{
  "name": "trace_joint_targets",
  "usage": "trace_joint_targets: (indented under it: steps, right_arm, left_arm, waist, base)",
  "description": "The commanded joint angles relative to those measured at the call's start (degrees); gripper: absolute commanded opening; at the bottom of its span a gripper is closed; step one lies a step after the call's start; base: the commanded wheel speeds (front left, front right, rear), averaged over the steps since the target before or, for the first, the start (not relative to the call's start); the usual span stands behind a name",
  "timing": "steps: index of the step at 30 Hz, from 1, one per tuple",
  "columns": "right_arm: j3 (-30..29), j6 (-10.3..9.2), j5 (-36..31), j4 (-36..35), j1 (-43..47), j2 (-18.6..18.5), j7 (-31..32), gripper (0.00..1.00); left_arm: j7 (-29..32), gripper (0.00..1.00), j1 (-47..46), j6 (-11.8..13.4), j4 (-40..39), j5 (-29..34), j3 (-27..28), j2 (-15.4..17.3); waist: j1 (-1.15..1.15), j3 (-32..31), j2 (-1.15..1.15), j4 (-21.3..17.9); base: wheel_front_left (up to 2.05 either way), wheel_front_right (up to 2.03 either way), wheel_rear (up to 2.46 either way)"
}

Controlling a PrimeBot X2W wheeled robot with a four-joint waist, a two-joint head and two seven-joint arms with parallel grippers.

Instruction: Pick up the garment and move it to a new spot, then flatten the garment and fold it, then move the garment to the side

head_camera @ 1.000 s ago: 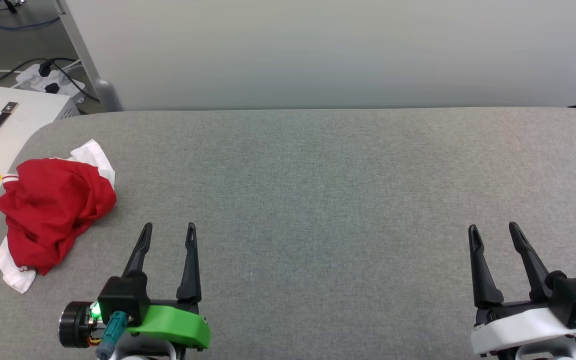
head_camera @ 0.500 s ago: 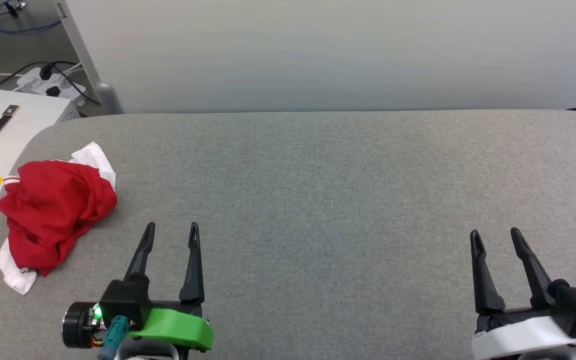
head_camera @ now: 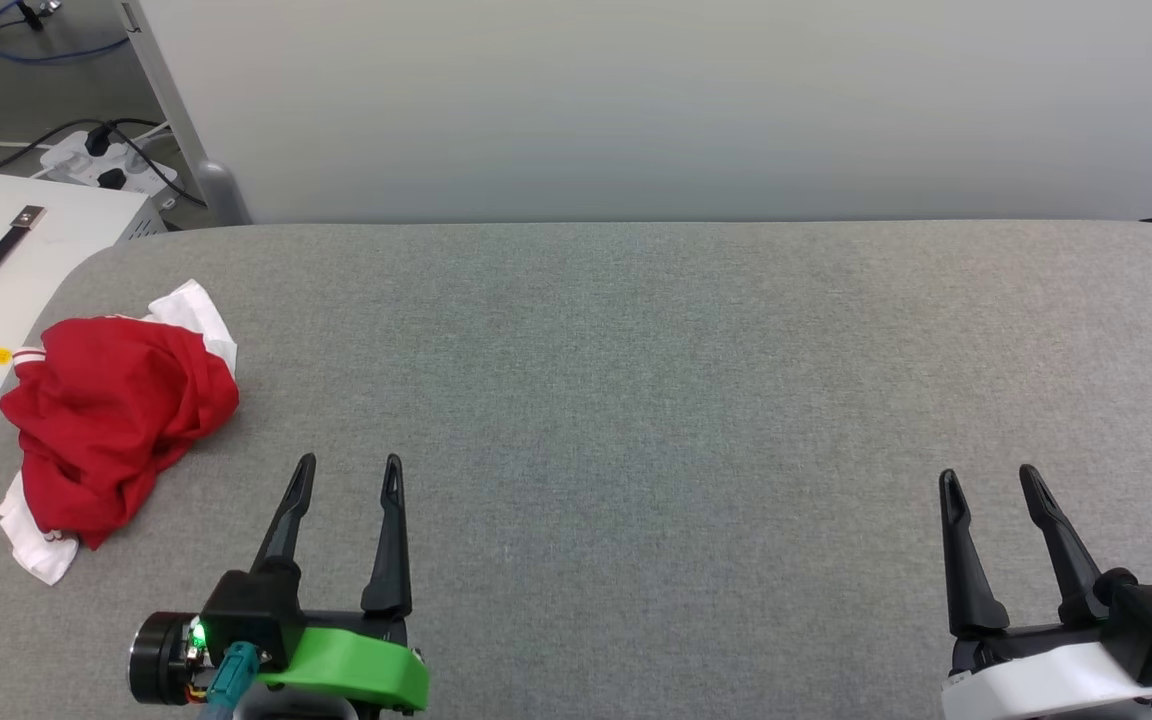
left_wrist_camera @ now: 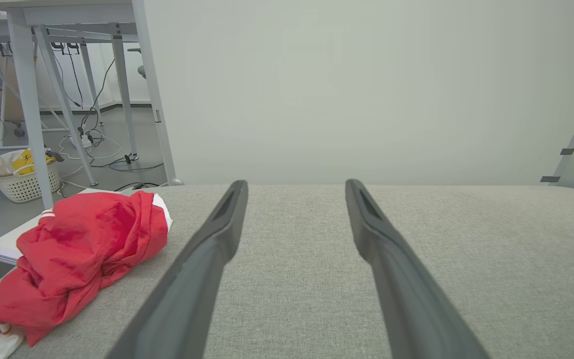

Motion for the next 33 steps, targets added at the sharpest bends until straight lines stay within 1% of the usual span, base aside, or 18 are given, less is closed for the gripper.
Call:
trace_joint_targets:
  steps: [1, 13, 18, 24, 33]
  right_arm:
    - [0.1, -0.04, 0.4, 0.1, 0.6, -0.2, -0.5, 1.00]
    - [0.2, -0.04, 0.6, 0.4, 0.5, -0.2, -0.5, 1.00]
    - [0.5, -0.04, 0.8, 0.4, 0.6, -0.2, -0.5, 1.00]
    - [1.1, -0.04, 0.5, 0.2, 0.6, -0.2, -0.5, 1.00]
    - [1.7, -0.04, -0.5, -0.3, 0.1, -0.2, -0.5, 1.00]
  left_arm:
    - [-0.3, 1.00, 0.6, -0.3, 0.3, -0.1, 0.2, -0.3]
    - [-0.3, 1.00, 0.5, -0.4, 0.9, -0.1, 0.5, -0.3]
    - [-0.3, 1.00, 0.5, -0.1, 1.2, -0.7, 1.2, -0.3]
    - [-0.3, 1.00, 0.3, -0.1, 1.4, -1.3, 1.9, -0.3]
    - [-0.3, 1.00, -0.4, 0.7, 1.9, -2.2, 2.9, -0.3]
  waist:
    - [0.00, 0.0, 0.00, 0.0]
    - [0.00, 0.2, 0.00, 0.2]
    - [0.00, 0.3, 0.00, 1.2]
    - [0.00, 0.5, 0.00, 3.5]
    - [0.00, 1.7, 0.00, 9.0]
  base:
    - [0.00, 0.00, 0.00]
    - [0.00, 0.00, 0.00]
    - [0.00, 0.00, 0.00]
    - [0.00, 0.00, 0.00]
    - [0.00, 0.00, 0.00]
